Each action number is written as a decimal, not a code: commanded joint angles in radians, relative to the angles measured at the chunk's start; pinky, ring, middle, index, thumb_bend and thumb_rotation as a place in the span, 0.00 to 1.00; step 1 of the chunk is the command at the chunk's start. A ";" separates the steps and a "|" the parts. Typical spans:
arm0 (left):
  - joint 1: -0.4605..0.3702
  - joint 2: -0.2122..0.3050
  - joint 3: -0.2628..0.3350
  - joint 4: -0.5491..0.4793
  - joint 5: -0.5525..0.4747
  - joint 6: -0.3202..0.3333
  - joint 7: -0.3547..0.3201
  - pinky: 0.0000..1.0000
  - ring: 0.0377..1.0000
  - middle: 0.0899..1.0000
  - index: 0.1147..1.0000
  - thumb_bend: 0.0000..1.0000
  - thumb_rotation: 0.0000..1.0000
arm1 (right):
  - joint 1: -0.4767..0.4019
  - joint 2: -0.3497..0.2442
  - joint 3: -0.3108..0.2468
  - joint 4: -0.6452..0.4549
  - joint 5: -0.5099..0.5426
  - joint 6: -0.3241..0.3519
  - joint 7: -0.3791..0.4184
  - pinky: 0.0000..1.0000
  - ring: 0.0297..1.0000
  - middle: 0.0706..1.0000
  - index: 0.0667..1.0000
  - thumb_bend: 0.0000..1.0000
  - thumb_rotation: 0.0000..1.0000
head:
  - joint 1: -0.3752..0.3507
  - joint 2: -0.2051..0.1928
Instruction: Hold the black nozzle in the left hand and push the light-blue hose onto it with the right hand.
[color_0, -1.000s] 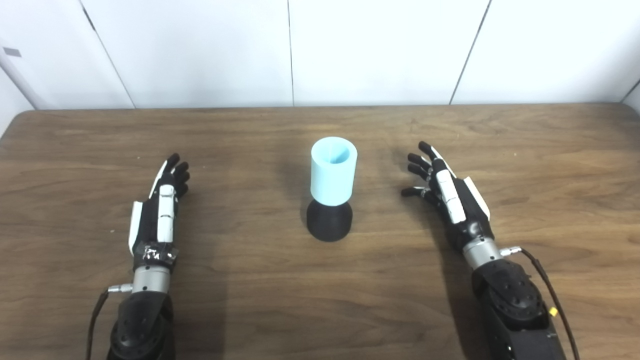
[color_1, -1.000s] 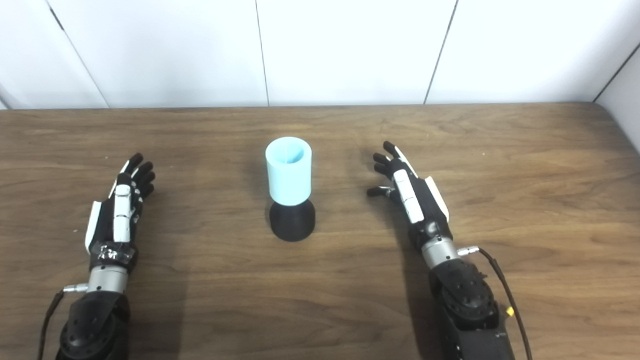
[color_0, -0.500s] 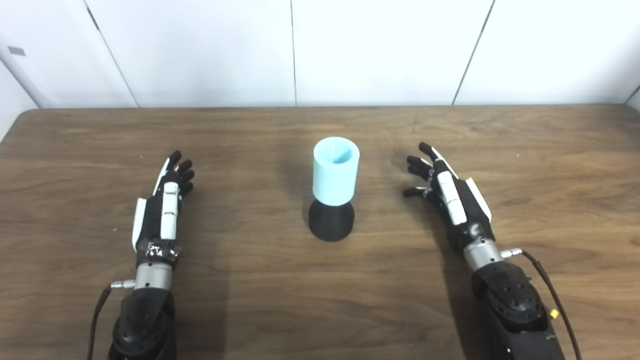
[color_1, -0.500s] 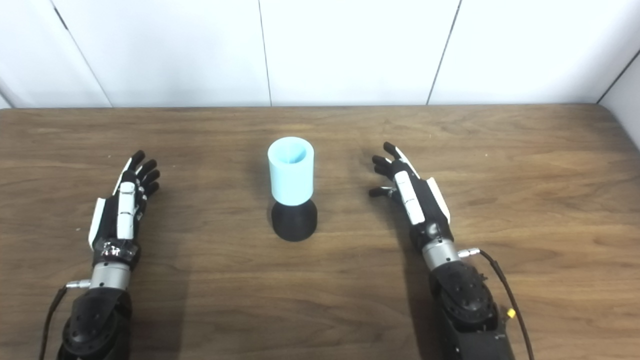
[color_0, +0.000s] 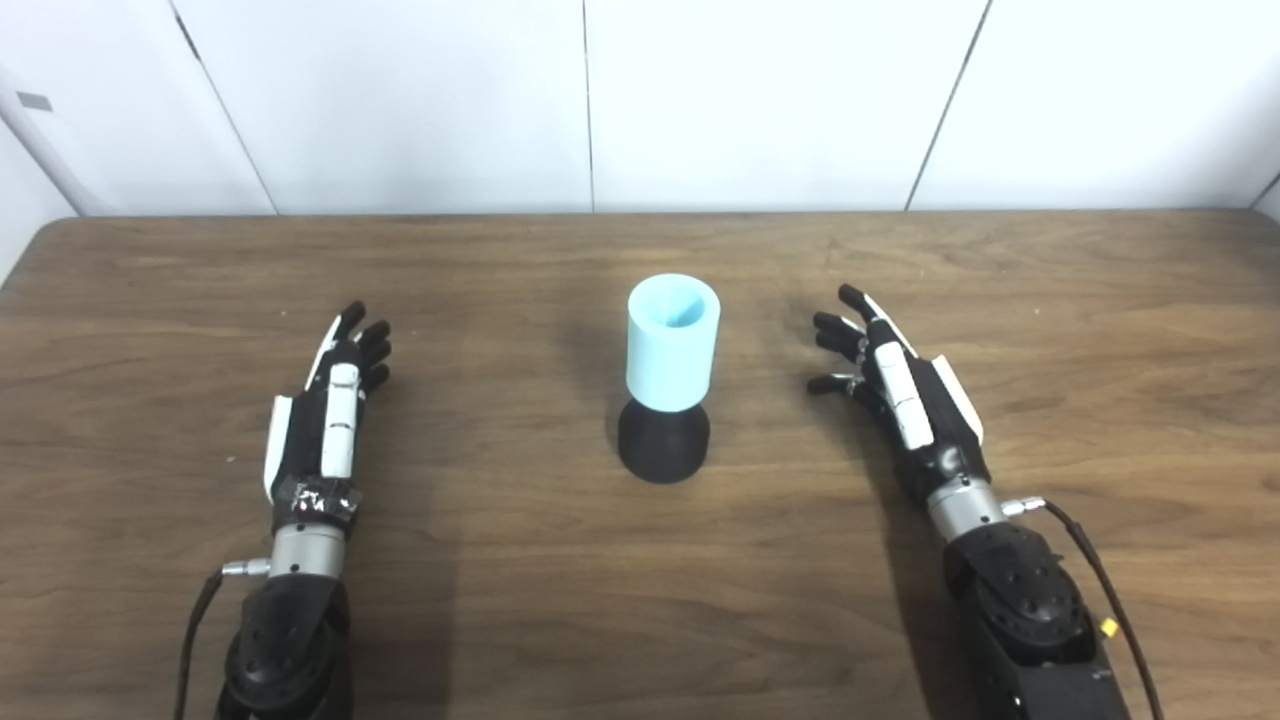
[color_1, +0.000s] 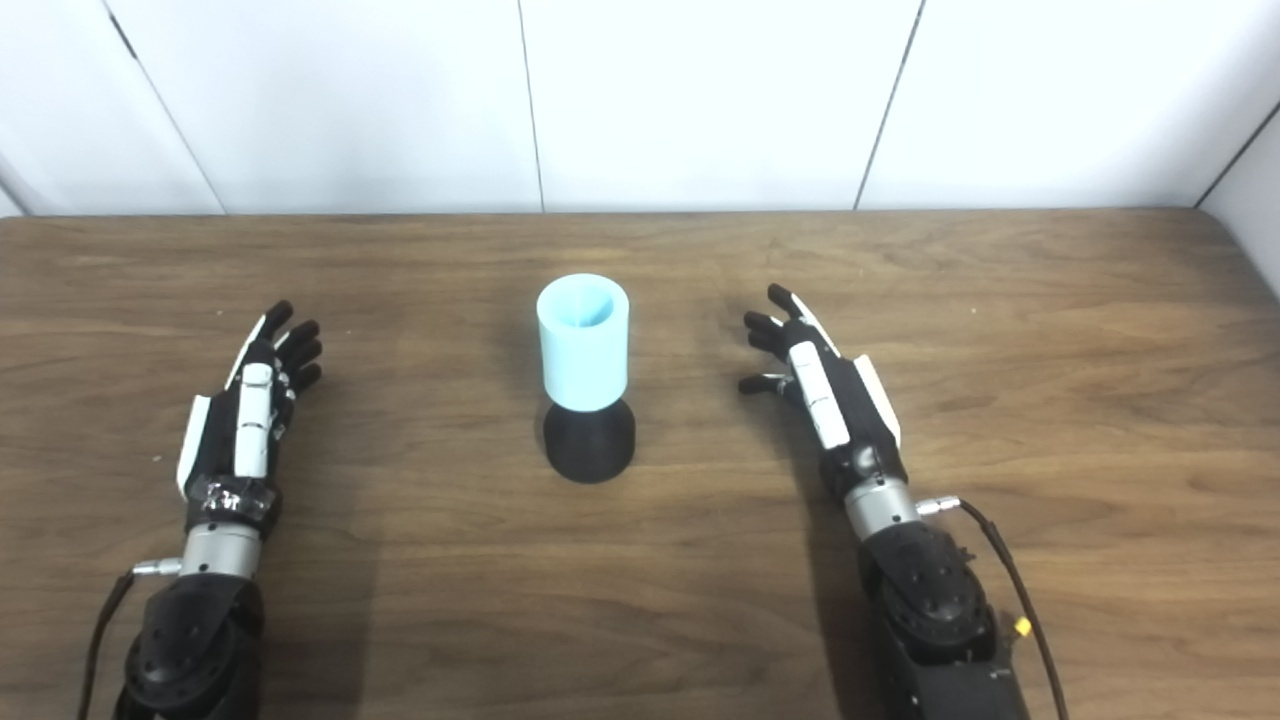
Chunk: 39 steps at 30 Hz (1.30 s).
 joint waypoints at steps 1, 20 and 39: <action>-0.007 0.001 -0.013 -0.010 0.005 0.009 -0.010 0.90 0.90 0.88 0.95 0.45 0.94 | -0.009 -0.001 0.007 -0.009 -0.001 0.014 0.004 0.87 0.86 0.83 0.92 0.48 1.00 | 0.000 0.002; -0.008 0.012 -0.019 -0.017 0.011 0.016 -0.005 0.87 0.88 0.85 0.94 0.48 0.94 | -0.011 0.004 0.008 -0.021 -0.008 0.038 -0.002 0.87 0.85 0.81 0.91 0.49 1.00 | -0.004 0.010; -0.008 0.021 -0.028 -0.027 0.017 0.026 -0.005 0.87 0.88 0.85 0.94 0.47 0.95 | -0.013 0.005 0.011 -0.026 -0.019 0.042 -0.008 0.84 0.84 0.80 0.89 0.47 1.00 | -0.007 0.019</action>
